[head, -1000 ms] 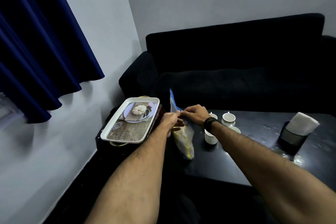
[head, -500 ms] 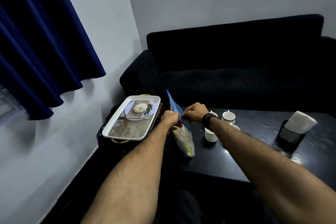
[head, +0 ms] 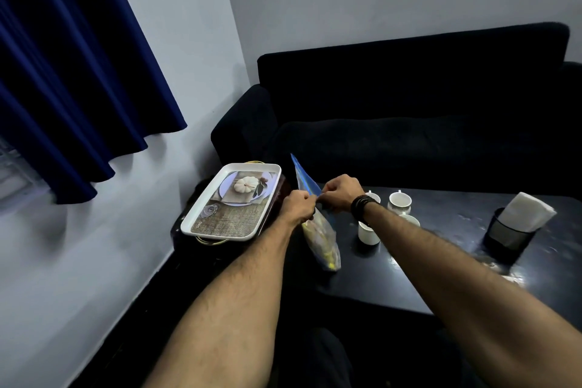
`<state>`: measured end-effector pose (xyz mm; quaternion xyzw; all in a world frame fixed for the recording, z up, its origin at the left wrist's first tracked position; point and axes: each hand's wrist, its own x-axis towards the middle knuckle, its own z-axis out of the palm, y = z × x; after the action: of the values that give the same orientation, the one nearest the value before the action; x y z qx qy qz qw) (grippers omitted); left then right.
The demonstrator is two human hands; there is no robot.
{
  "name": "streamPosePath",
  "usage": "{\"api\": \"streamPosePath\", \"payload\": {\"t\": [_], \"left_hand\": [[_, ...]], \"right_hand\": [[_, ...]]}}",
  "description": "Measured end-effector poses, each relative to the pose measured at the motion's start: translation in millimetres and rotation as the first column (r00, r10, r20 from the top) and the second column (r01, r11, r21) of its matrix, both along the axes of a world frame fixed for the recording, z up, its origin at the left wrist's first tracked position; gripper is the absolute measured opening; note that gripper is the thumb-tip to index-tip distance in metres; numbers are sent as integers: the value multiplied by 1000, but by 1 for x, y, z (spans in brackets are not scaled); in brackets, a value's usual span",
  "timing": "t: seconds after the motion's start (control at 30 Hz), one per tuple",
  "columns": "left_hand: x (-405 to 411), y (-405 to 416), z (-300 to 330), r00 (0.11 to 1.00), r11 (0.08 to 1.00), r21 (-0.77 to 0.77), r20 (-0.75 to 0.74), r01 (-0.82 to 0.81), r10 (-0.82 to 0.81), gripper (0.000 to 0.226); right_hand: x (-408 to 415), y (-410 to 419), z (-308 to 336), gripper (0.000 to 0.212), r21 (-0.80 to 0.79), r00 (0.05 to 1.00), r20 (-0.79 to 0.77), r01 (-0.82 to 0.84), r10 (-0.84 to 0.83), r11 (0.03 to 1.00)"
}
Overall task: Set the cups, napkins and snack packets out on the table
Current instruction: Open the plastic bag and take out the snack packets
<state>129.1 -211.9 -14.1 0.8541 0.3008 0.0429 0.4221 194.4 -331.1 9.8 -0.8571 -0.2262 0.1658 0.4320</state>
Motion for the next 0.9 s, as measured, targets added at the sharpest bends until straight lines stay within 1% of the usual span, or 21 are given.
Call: {"api": "streamPosePath", "payload": {"t": [0.07,0.17,0.33,0.43,0.63,0.7,0.77,0.83,0.9], "left_hand": [[-1,-1,1,1000,995,102,-20,2,0,37],[0,-2,0,999,986,167,-40,9,-2,38],[3,-5,0,998,984,172,-39,-37,45,37],[2,-6,-1,996,981,187,-52,-55,66,39],[3,-4,1,991,977,200,-99,-73,95,40],[1,-4,2,987,973,216,-122,-77,105,43],[-6,-1,2,983,961,263,-135,-87,126,48],[-13,6,0,981,958,263,-126,-113,150,49],[-19,14,0,982,963,240,-113,-122,153,49]], "right_hand": [[0,2,1,9,-4,997,78,25,-24,1000],[-1,3,0,14,-30,993,112,48,-44,998],[-9,8,-1,13,-55,983,159,105,-95,993],[-14,9,-2,11,-43,974,180,146,-136,988],[-24,15,-1,19,-58,960,220,188,-171,980],[-26,17,1,20,-92,944,268,223,-192,970],[-21,11,1,23,-129,911,335,297,-240,946],[-11,1,-1,21,-106,908,296,339,-296,935],[-4,-8,-4,16,-106,933,199,326,-301,939]]}}
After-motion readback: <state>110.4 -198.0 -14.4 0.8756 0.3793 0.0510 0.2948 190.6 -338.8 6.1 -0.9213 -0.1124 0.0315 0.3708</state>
